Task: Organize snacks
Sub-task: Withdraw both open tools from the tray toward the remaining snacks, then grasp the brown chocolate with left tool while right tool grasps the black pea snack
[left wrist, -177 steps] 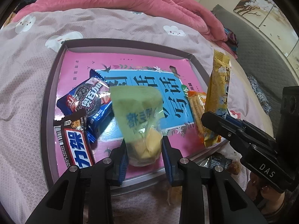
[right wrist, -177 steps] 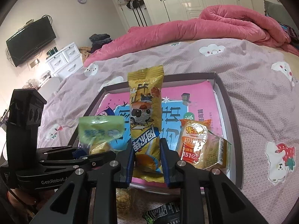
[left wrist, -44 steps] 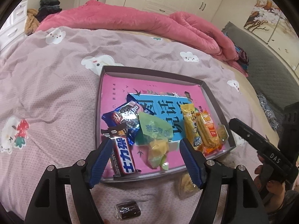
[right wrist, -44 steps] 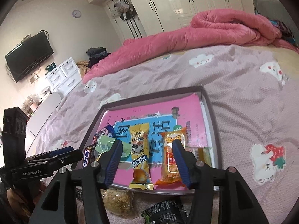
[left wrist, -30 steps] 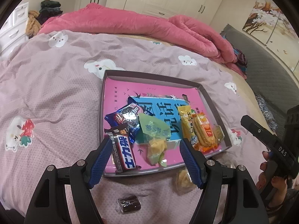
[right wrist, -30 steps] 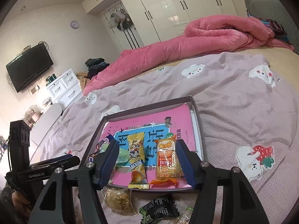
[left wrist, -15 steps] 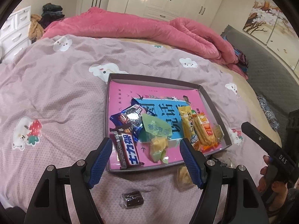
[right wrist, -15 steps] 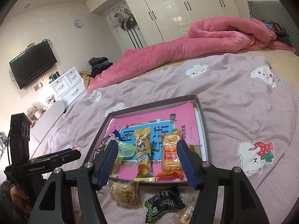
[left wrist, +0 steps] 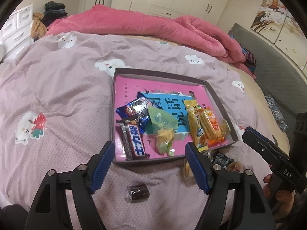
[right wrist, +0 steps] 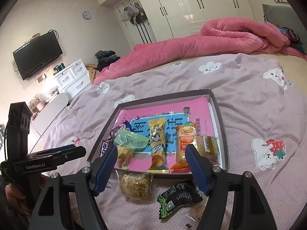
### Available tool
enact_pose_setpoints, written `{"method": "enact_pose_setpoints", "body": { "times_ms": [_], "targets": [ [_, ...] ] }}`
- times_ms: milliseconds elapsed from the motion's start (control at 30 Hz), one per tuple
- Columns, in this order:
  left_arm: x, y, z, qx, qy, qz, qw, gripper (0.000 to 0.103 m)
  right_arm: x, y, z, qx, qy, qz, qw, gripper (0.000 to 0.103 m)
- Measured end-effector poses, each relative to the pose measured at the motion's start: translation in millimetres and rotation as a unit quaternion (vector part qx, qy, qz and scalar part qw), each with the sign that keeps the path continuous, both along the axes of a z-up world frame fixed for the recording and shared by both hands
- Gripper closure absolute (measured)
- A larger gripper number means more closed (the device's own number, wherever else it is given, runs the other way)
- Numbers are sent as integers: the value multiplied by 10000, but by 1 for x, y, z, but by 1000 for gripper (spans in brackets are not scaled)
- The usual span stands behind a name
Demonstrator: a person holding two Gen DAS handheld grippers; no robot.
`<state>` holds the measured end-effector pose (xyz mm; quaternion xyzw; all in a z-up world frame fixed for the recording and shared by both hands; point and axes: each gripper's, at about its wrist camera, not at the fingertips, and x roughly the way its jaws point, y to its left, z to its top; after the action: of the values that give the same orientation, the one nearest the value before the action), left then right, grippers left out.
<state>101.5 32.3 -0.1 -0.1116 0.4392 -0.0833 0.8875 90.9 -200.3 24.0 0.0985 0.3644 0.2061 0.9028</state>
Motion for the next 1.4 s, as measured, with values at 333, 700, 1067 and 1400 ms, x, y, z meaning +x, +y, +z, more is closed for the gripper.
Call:
{"method": "enact_pose_setpoints", "body": {
  "times_ms": [333, 700, 1067, 1400],
  "targets": [
    [-9, 1, -12, 49, 201, -9, 9998, 18, -7, 4, -1, -79, 10, 35, 10000, 30],
    [-21, -3, -25, 226, 485, -71, 9985, 18, -15, 3, -4, -95, 127, -17, 9999, 30],
    [-32, -7, -39, 431, 751, -126, 9962, 18, -29, 10, -22, -106, 580, -31, 9983, 30],
    [-35, -6, -44, 488, 841, -112, 9952, 18, -45, 18, -44, -67, 1140, -57, 9934, 30]
  ]
}}
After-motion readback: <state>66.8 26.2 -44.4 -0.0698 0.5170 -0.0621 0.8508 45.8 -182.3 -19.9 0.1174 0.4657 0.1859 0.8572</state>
